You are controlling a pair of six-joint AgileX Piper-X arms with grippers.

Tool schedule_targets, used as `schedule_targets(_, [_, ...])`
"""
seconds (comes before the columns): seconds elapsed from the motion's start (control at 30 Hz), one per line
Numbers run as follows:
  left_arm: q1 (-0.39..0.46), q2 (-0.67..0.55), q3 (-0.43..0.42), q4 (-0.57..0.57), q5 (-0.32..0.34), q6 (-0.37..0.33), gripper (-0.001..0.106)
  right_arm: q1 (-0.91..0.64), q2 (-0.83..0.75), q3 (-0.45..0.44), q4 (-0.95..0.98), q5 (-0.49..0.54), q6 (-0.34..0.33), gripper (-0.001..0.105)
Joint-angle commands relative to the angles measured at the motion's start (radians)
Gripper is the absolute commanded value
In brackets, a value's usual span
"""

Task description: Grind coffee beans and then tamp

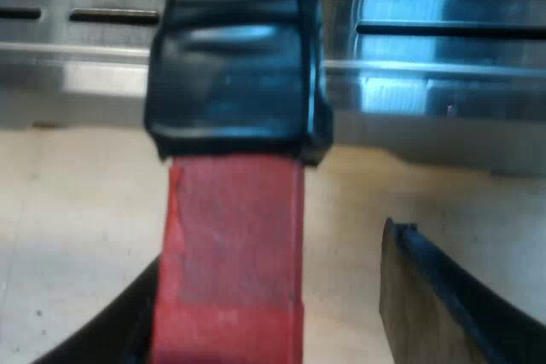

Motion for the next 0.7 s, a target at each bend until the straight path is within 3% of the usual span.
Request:
schedule_targets(0.03, [-0.003,0.000,0.000,-0.019,0.013,0.000,0.082,-0.001,-0.002,-0.003,-0.036,0.013,-0.046,0.047])
schedule_targets(0.13, [-0.003,0.000,0.000,-0.019,0.013,0.000,0.082,-0.001,-0.002,-0.003,-0.069,0.013,-0.102,0.045])
schedule_targets(0.4, [-0.003,0.000,0.000,-0.019,0.013,0.000,0.082,-0.001,-0.002,-0.003,-0.061,0.013,-0.102,0.044])
schedule_targets(0.57, [-0.003,0.000,0.000,-0.019,0.013,0.000,0.082,-0.001,-0.002,-0.003,-0.041,0.003,-0.102,0.021])
schedule_targets(0.6, [-0.003,0.000,0.000,-0.019,0.013,0.000,0.082,-0.001,-0.006,-0.003,-0.027,-0.015,-0.102,0.000])
schedule_targets(0.7, [-0.003,0.000,0.000,-0.019,0.013,0.000,0.082,0.010,-0.023,-0.003,0.010,-0.040,-0.102,0.000])
